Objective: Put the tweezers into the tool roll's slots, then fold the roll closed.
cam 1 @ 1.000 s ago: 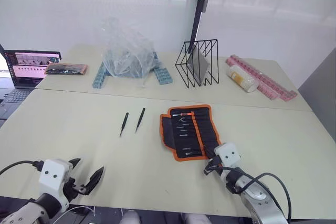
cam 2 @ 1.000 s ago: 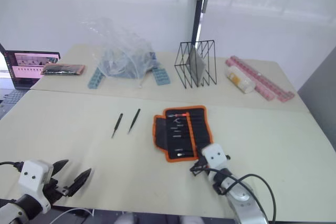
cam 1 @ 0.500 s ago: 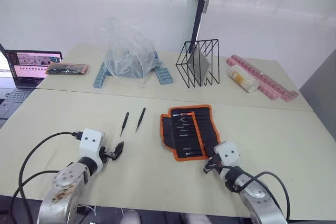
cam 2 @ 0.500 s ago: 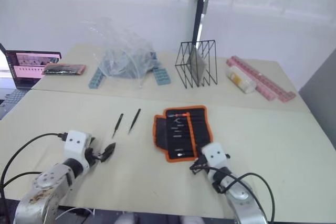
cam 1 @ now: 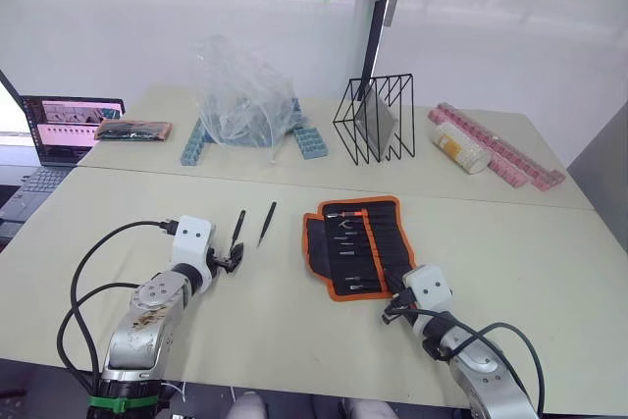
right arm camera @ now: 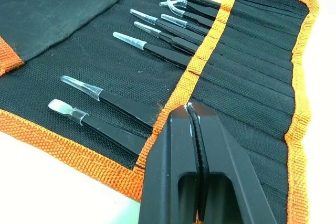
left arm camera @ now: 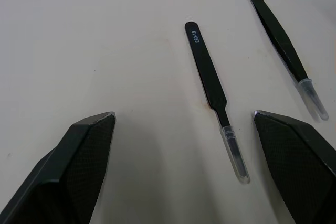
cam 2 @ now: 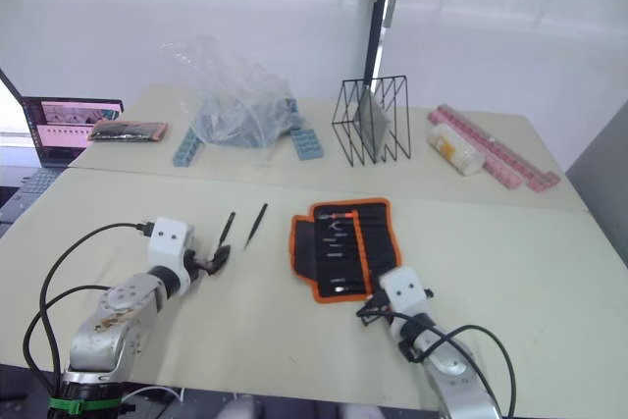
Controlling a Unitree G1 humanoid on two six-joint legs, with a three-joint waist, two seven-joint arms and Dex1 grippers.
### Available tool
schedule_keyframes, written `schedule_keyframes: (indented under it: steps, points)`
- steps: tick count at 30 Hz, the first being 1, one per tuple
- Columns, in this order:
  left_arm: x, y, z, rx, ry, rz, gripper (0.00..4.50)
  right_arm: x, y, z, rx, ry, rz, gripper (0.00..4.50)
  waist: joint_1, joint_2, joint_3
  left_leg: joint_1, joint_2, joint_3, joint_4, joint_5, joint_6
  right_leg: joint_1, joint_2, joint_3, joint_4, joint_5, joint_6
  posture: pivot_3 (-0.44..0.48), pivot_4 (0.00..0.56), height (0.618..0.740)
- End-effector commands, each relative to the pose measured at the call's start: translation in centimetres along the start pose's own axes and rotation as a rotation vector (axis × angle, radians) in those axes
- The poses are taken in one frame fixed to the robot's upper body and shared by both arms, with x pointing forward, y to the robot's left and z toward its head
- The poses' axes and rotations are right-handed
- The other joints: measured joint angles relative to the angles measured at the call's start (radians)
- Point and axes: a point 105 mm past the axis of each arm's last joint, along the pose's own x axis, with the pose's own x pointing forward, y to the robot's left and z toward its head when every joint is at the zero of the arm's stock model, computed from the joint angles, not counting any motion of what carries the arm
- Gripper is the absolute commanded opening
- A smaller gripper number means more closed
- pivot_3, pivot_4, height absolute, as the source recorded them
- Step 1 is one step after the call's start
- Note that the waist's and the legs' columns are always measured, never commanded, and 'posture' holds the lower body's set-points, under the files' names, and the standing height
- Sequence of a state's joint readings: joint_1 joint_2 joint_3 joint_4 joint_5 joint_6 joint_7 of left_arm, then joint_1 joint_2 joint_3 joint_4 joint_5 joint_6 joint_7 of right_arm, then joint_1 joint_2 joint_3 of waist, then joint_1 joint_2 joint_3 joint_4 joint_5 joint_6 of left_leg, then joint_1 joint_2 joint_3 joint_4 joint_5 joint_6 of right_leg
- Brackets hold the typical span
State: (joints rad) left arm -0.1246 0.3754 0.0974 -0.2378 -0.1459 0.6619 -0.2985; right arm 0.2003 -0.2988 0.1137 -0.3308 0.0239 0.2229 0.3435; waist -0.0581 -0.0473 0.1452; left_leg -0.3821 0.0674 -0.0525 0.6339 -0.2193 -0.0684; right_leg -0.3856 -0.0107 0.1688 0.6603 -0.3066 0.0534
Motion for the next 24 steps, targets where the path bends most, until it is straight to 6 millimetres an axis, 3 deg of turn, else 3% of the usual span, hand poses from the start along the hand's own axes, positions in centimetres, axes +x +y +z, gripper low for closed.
schedule_keyframes:
  steps: [1, 3, 6, 17, 24]
  points:
    - [1.0, -1.6, -1.8, 0.006, 0.086, -0.055, 4.49, -0.2, 0.8, -2.5, 0.041, 0.107, 0.021, 0.0, 0.003, 0.0, 0.0, 0.0, 0.0, 0.0, 0.0, 0.0, 0.0, 0.0, 0.0, 0.0, 0.0, 0.0, 0.0, 0.0, 0.15, 0.72]
    - [1.6, -1.8, -1.7, 0.007, 0.089, -0.063, 4.49, -0.2, 0.9, -2.5, 0.041, 0.106, 0.022, 0.0, 0.009, 0.0, -0.001, 0.0, 0.0, 0.0, 0.0, 0.0, 0.0, 0.0, 0.0, 0.0, 0.0, 0.0, 0.0, 0.0, 0.15, 0.72]
    - [1.9, -1.9, -1.7, 0.003, 0.093, -0.07, 3.75, -0.1, 0.9, -2.5, 0.041, 0.105, 0.02, 0.0, 0.012, 0.001, -0.001, 0.001, 0.0, 0.0, 0.0, 0.0, 0.0, 0.0, 0.0, 0.0, 0.0, -0.001, -0.001, 0.0, 0.15, 0.72]
    - [1.9, -1.7, -2.1, -0.013, 0.104, -0.057, 0.07, -0.2, 0.9, -2.5, 0.04, 0.106, 0.02, 0.0, 0.009, 0.003, -0.002, 0.0, 0.0, 0.0, 0.0, 0.0, 0.0, 0.0, 0.0, 0.001, 0.0, -0.001, -0.001, 0.0, 0.15, 0.72]
    - [1.5, -0.2, -1.4, -0.003, 0.076, -0.015, 0.03, -0.2, 0.9, -2.5, 0.039, 0.107, 0.024, 0.0, 0.009, 0.003, -0.002, 0.0, 0.0, 0.0, -0.001, 0.0, 0.0, 0.0, 0.0, 0.001, -0.001, -0.001, -0.002, 0.0, 0.15, 0.72]
